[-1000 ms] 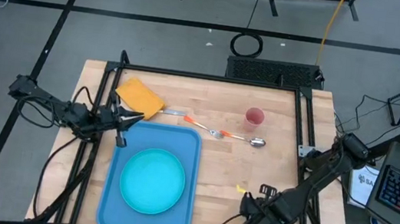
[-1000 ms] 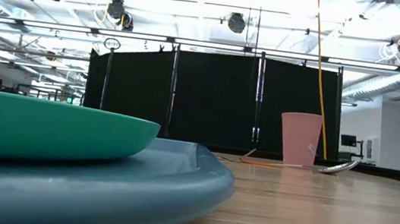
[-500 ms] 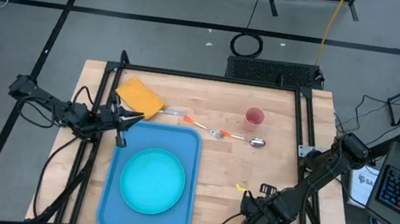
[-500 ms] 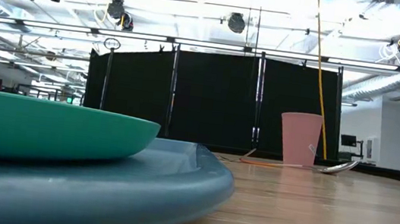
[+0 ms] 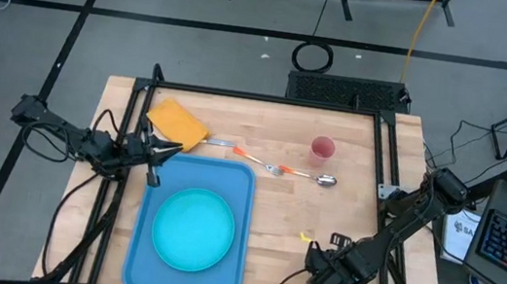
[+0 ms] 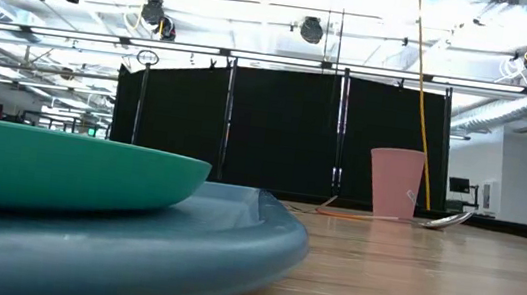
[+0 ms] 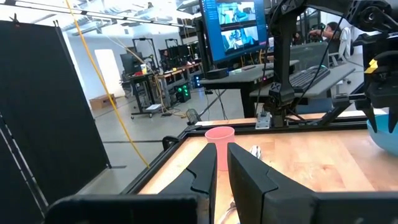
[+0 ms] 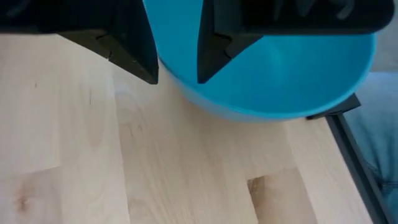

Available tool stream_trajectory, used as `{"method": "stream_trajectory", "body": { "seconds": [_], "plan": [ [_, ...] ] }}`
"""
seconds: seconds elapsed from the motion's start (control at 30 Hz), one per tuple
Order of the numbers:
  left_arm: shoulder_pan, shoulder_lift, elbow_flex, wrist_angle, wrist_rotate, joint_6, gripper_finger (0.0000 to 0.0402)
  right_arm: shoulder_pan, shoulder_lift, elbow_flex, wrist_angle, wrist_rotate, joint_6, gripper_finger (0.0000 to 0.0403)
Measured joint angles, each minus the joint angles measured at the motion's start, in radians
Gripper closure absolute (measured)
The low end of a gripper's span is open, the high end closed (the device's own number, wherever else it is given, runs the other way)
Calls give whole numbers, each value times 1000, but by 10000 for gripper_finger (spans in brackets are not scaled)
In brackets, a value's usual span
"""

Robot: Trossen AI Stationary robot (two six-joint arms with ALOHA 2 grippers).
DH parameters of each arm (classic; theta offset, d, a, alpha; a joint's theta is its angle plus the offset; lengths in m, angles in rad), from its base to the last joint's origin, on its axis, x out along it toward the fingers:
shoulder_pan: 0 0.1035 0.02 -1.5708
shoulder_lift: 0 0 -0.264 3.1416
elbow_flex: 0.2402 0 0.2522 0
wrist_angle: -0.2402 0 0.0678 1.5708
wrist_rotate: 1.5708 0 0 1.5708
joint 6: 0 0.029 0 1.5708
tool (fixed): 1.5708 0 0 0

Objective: Set up tray
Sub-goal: Put the blue bowl on top of the green plate

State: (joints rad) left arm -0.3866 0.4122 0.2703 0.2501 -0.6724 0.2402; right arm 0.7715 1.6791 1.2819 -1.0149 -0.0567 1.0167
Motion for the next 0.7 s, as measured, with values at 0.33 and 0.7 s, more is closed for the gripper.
{"method": "stream_trajectory", "body": {
  "seconds": [0.33,0.7],
  "plan": [
    [0,0,0,-16,0,-3,357,-23,0,-69,83,-78,35,313],
    [0,0,0,-16,0,-2,357,-116,-41,-65,116,-64,61,398]
  ]
}}
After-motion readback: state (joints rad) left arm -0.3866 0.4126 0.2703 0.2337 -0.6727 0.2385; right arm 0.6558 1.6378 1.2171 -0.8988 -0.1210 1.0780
